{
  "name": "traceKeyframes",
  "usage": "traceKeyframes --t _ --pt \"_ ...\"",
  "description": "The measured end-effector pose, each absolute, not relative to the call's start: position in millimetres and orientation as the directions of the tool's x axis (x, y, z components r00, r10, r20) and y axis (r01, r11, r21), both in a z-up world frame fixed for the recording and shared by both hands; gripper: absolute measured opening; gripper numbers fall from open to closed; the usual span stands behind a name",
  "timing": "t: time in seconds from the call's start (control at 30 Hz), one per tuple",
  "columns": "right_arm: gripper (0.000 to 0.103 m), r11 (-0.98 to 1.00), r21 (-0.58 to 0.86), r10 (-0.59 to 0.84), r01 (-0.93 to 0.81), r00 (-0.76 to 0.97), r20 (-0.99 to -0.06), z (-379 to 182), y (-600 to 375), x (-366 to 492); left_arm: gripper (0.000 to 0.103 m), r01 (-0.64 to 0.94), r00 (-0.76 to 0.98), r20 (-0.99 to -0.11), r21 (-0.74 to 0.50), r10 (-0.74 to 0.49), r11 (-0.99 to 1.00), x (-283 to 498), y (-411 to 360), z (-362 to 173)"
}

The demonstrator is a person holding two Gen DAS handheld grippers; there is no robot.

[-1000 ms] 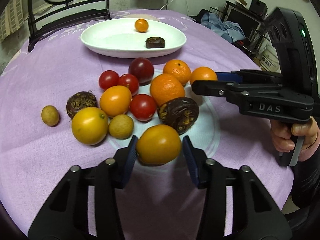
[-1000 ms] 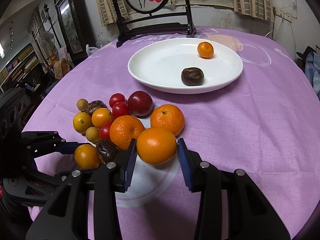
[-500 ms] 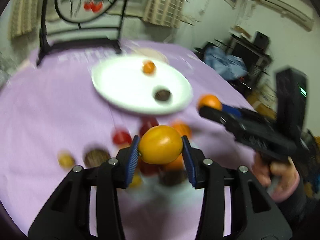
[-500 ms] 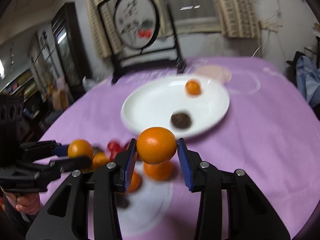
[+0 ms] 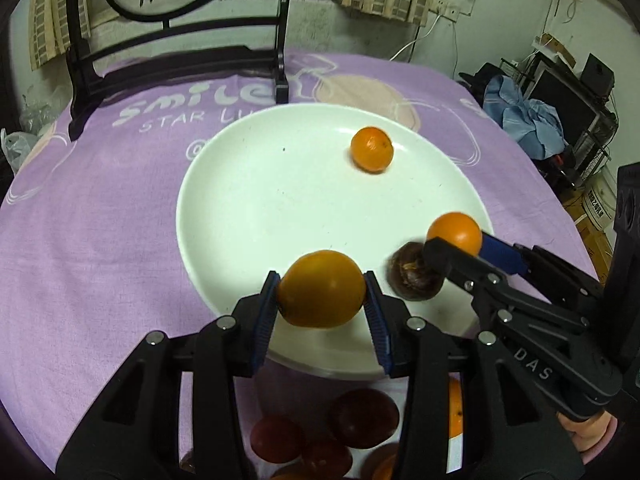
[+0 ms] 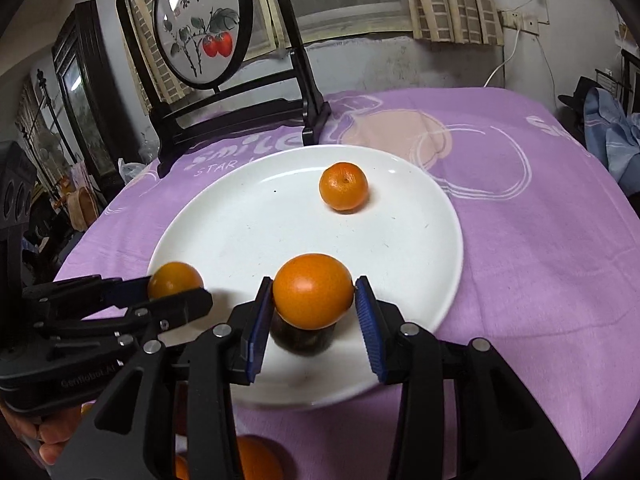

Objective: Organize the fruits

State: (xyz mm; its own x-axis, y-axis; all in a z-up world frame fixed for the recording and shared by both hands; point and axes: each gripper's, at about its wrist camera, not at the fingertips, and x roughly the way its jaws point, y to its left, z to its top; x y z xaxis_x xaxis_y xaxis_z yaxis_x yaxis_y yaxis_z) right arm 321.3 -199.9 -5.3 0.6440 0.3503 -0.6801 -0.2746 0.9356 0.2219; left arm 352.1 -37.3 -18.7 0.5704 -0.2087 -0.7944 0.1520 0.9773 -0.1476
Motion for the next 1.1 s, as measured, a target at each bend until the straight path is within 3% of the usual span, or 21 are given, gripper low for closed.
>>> traceKeyframes --t 0.07,0.13,0.17,0.23,0.3,0.33,0.47,0.77,1.1 --pt "0.044 0.933 0.226 0.356 -0.28 0.635 -0.685 -1 -200 317 0.054 0.147 0.588 -0.784 -0.138 -0.199 0.979 348 -35 -12" --pt "0.044 0.929 0.231 0.368 -0.29 0.633 -0.681 5 -199 309 0.076 0.145 0.621 -0.761 -0.124 -0.188 0.982 336 -32 2" --pt "0.044 0.927 0.229 0.372 -0.298 0.634 -0.678 10 -199 302 0.079 0.145 0.642 -0.744 -0.119 -0.185 0.982 329 -28 10" --pt "0.055 0.924 0.218 0.375 -0.313 0.643 -0.668 20 -198 289 0.092 0.144 0.682 -0.711 -0.099 -0.171 0.985 310 -20 24" --pt "0.057 0.925 0.2 0.373 -0.323 0.674 -0.638 32 -196 267 0.097 0.131 0.723 -0.678 -0.051 -0.131 0.99 292 -10 33" --pt "0.062 0.923 0.196 0.377 -0.33 0.682 -0.627 36 -194 255 0.099 0.119 0.741 -0.663 -0.027 -0.107 0.993 283 -4 35" --pt "0.064 0.903 0.229 0.424 -0.364 0.664 -0.616 35 -181 213 0.101 0.037 0.768 -0.64 0.011 -0.021 0.999 253 28 32" --pt "0.064 0.886 0.254 0.449 -0.388 0.583 -0.677 12 -159 157 0.101 -0.152 0.745 -0.664 -0.073 0.066 0.986 230 94 17" --pt "0.064 0.892 0.237 0.417 -0.384 0.5 -0.76 -11 -151 161 0.101 -0.122 0.762 -0.645 -0.065 0.051 0.99 216 89 19"
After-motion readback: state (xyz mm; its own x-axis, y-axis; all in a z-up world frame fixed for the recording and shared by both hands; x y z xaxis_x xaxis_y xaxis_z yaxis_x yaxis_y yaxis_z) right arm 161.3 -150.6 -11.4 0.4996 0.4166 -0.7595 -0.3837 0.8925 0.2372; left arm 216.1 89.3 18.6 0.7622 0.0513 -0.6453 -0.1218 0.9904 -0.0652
